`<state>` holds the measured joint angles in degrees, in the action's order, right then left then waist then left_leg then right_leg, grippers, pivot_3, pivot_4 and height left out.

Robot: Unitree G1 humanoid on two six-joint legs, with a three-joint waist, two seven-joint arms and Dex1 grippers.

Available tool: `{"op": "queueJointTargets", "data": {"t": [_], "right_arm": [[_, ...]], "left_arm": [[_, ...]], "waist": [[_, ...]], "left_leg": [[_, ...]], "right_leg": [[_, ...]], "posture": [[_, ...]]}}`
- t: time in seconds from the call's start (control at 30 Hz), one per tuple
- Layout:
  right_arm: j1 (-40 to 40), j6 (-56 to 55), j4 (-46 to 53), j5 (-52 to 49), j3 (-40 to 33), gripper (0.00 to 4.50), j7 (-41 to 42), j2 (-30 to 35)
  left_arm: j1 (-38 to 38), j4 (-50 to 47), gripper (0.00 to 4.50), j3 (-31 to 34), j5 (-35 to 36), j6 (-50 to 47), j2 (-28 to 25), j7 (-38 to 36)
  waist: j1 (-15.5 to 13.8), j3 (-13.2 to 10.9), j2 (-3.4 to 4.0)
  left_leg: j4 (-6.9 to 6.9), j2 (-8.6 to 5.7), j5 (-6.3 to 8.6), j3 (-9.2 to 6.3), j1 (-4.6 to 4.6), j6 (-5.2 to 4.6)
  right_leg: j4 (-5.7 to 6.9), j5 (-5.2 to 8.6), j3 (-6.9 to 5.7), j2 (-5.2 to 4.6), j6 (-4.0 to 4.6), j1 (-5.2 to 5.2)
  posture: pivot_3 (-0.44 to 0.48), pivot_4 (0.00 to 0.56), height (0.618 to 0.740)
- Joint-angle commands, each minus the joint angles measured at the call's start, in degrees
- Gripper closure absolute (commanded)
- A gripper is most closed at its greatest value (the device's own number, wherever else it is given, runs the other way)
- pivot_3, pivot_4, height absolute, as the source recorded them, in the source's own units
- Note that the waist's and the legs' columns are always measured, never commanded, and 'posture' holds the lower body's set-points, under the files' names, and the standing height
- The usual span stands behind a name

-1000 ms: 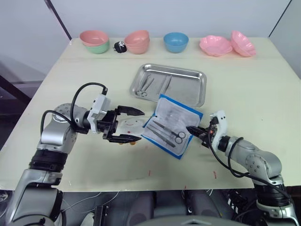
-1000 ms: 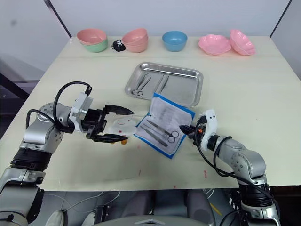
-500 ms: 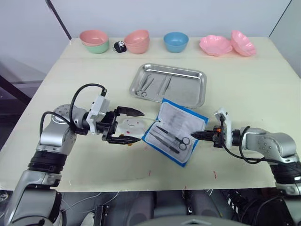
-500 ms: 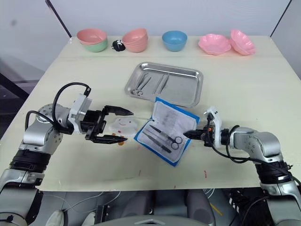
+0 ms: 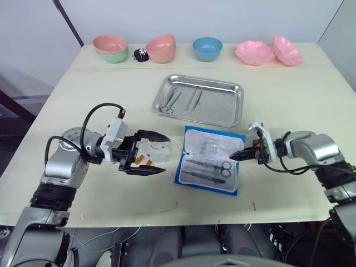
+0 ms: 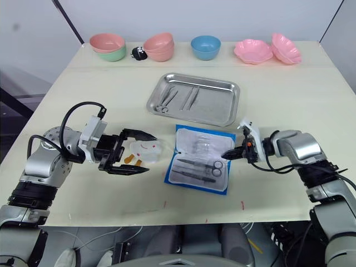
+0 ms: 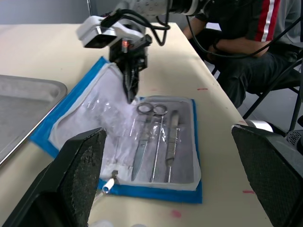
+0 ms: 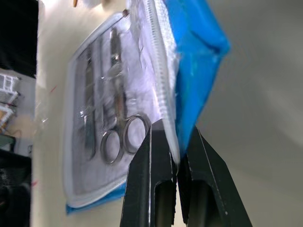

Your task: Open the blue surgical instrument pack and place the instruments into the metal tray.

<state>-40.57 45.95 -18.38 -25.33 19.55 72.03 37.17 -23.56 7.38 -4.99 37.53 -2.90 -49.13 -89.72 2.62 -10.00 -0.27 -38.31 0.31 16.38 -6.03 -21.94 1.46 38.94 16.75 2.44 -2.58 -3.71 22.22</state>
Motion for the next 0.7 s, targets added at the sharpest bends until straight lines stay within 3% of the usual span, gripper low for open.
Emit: {"op": "queueJointTargets", "data": {"t": [0.03, 0.27, 0.4, 0.53, 0.63, 0.7], "right_arm": [[-2.4, -3.2, -2.8, 3.0, -0.3, 4.40, 0.1, -1.8], [-2.4, -4.7, -3.7, 5.2, -2.4, 4.40, -0.6, -3.9], [-0.9, -4.2, -1.6, 4.0, -5.0, 3.24, -0.9, -4.1], [1.4, -5.6, 2.1, 3.8, -7.5, 1.32, -1.9, -3.5], [3.0, -8.2, 4.3, 3.8, -10.2, 0.13, -3.1, -3.2], [3.8, -9.7, 5.3, 4.0, -11.6, 0.05, -3.9, -2.8]], "left_arm": [[-0.4, -1.4, 0.00, 0.8, 0.8, 0.9, -0.8, -2.8], [-0.9, -0.8, 0.00, 0.8, 0.4, 1.2, -0.5, -2.8], [-0.8, -0.5, 0.00, 0.7, 0.1, 1.4, -0.1, -2.8], [-0.8, -0.5, 0.00, 0.8, 0.0, 1.3, 0.2, -2.8], [-0.8, -0.5, 0.00, 0.7, 0.0, 1.3, 0.3, -2.8], [-0.9, -0.4, 0.00, 0.7, -0.1, 1.3, 0.4, -2.8]], "waist": [[0.0, 0.0, 0.00], [0.2, 0.0, 0.00], [0.3, 0.0, 0.01], [0.2, 0.0, 0.01], [0.0, 0.0, 0.01], [-0.1, 0.0, 0.02]], "left_leg": [[0.00, 0.00, 0.00, 0.00, 0.00, 0.00], [0.00, 0.01, 0.00, -0.01, 0.06, 0.00], [0.00, 0.01, 0.00, -0.02, 0.04, 0.00], [0.00, -0.01, 0.00, -0.01, 0.01, 0.01], [-0.01, -0.01, 0.00, 0.00, 0.01, 0.00], [-0.01, -0.01, 0.00, 0.00, 0.00, 0.00]], "right_leg": [[-0.01, 0.00, 0.00, 0.00, 0.00, 0.00], [0.06, 0.00, 0.00, 0.01, 0.00, 0.00], [0.06, 0.00, 0.00, 0.01, 0.01, 0.00], [0.03, 0.00, 0.00, -0.01, 0.01, 0.00], [0.03, -0.01, 0.00, -0.02, 0.01, 0.00], [0.04, -0.01, 0.00, -0.02, 0.01, 0.00]], "posture": [[0.000, 0.150, 0.740], [0.000, 0.150, 0.740], [0.000, 0.150, 0.740], [0.000, 0.150, 0.740], [0.000, 0.150, 0.740], [0.000, 0.150, 0.740]]}}
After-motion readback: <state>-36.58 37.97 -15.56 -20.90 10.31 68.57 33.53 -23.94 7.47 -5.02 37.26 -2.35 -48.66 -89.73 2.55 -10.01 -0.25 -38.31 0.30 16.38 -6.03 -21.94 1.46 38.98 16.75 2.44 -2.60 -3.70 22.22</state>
